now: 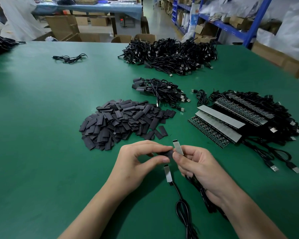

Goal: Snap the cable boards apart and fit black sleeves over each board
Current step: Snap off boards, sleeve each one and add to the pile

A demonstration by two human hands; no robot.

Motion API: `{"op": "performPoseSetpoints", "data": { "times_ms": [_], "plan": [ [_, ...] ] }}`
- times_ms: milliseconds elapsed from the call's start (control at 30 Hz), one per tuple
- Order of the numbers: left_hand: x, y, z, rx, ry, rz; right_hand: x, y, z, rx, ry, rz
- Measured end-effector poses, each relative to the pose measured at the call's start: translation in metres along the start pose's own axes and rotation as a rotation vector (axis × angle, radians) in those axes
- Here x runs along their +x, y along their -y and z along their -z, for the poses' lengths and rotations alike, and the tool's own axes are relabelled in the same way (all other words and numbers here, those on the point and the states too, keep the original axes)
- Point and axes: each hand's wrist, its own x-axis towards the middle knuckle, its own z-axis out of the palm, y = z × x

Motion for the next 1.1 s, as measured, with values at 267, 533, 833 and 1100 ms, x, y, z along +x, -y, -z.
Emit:
{"op": "performPoseSetpoints", "data": {
  "times_ms": [267, 533, 833, 1100],
  "plan": [
    [-0.0002, 0.0014, -0.0002, -0.049, 0.016, 0.022, 0.0012, -0.0033, 0.0005, 0.047, -0.014, -0.042],
    [-0.0005, 0.0025, -0.0001, -0.06, 0.017, 0.017, 0.0011, -0.0024, 0.0007, 0.054, -0.005, -0.051],
    [-0.0001, 0.0021, 0.0001, -0.057, 0.009, 0.025, 0.0005, -0.0033, 0.0021, 0.046, -0.01, -0.032],
    [-0.0005, 0.0017, 0.0005, 0.022, 0.013, -0.015, 0.0, -0.0016, 0.0032, 0.007, -0.037, -0.043]
  ]
}}
